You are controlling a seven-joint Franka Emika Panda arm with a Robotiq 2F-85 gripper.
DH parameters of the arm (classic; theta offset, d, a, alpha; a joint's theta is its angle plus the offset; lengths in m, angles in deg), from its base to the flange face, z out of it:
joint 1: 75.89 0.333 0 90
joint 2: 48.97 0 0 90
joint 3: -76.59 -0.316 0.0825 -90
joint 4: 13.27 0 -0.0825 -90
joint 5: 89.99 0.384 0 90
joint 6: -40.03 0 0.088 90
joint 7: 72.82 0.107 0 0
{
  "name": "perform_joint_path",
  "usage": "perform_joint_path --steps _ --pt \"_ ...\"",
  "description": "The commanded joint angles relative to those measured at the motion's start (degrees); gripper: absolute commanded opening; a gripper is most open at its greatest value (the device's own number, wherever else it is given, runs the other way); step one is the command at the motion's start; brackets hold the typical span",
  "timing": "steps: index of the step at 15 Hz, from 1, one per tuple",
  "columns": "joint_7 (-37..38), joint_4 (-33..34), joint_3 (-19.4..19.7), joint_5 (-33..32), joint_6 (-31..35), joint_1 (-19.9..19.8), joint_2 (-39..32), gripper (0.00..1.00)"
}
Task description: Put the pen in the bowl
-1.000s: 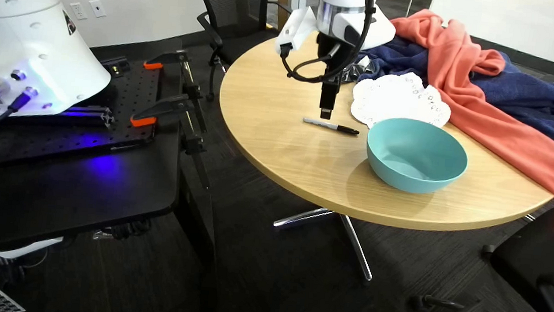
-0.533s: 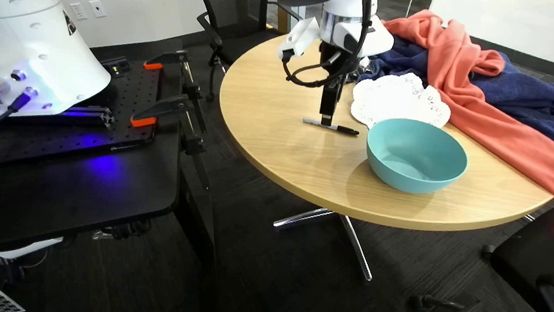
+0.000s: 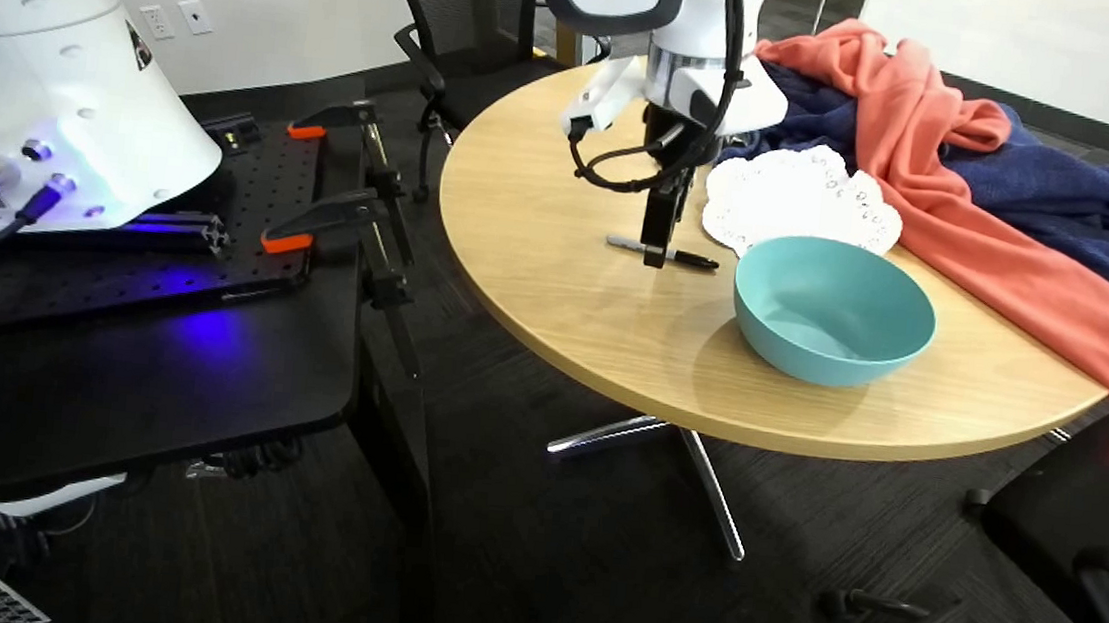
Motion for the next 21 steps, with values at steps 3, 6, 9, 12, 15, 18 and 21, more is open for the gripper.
perform_joint_path --steps 3,6,9,12,15,18,21 --pt "3.3 1.6 2.3 -1.6 0.4 2.3 -1.7 0.58" --pt "3.3 2.0 2.7 -1.6 0.2 2.6 -2.0 0.34" --pt "3.7 2.1 2.8 -1.5 0.2 2.7 -2.0 0.12" --pt "4.1 2.3 3.0 -1.6 -0.1 3.0 -2.1 0.0" --pt "3.9 0.2 3.2 -1.7 0.3 3.5 0.2 0.03" --pt "2.3 -3.4 2.5 -1.7 0.7 2.9 5.0 0.03" --pt "1.2 -6.3 2.2 -1.7 0.7 1.7 9.8 0.03"
